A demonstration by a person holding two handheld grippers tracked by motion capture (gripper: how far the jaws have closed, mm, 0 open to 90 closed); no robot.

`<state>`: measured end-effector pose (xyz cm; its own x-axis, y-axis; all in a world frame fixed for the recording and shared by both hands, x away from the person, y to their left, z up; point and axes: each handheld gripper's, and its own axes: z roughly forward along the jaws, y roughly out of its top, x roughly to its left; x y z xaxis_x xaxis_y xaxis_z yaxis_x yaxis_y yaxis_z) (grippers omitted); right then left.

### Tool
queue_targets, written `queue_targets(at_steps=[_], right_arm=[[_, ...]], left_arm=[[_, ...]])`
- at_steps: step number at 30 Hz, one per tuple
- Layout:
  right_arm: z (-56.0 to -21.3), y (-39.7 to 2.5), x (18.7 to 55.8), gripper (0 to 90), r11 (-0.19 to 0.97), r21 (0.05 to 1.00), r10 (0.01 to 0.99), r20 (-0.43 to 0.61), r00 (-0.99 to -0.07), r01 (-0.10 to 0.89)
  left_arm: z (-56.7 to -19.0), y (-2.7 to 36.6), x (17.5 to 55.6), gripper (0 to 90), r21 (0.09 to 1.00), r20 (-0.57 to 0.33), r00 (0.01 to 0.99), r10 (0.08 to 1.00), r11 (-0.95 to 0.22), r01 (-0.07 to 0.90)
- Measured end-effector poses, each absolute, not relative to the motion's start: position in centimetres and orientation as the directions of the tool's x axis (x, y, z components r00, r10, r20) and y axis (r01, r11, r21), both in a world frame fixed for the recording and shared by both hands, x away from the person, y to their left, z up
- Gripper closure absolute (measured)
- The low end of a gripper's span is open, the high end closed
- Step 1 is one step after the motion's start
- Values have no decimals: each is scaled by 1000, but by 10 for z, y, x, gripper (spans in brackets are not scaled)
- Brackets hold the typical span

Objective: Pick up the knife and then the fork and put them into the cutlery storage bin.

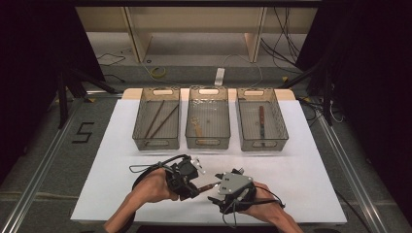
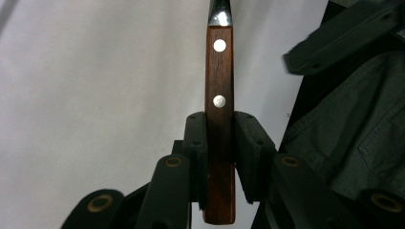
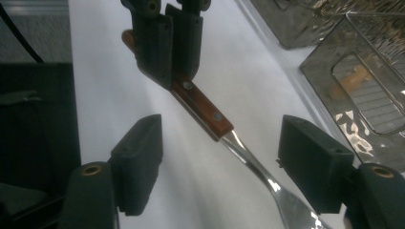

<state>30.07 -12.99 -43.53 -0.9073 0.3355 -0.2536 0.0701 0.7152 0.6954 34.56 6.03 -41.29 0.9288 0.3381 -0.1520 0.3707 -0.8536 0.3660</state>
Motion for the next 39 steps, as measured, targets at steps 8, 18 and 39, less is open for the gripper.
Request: queue_targets(at_steps=[8, 18, 39], right_arm=[[-443, -120, 293, 450, 776, 631, 258, -356, -898, -27], [-446, -118, 290, 603, 819, 566, 198, -438, -877, -97], [-452, -113, 282, 785, 869, 452, 80, -530, -844, -201]], left_arm=[[-409, 53, 343, 753, 362, -178, 934, 311, -862, 356], [-409, 50, 343, 753, 358, -195, 937, 291, -868, 344], [-405, 56, 349, 662, 436, -169, 945, 279, -839, 326]])
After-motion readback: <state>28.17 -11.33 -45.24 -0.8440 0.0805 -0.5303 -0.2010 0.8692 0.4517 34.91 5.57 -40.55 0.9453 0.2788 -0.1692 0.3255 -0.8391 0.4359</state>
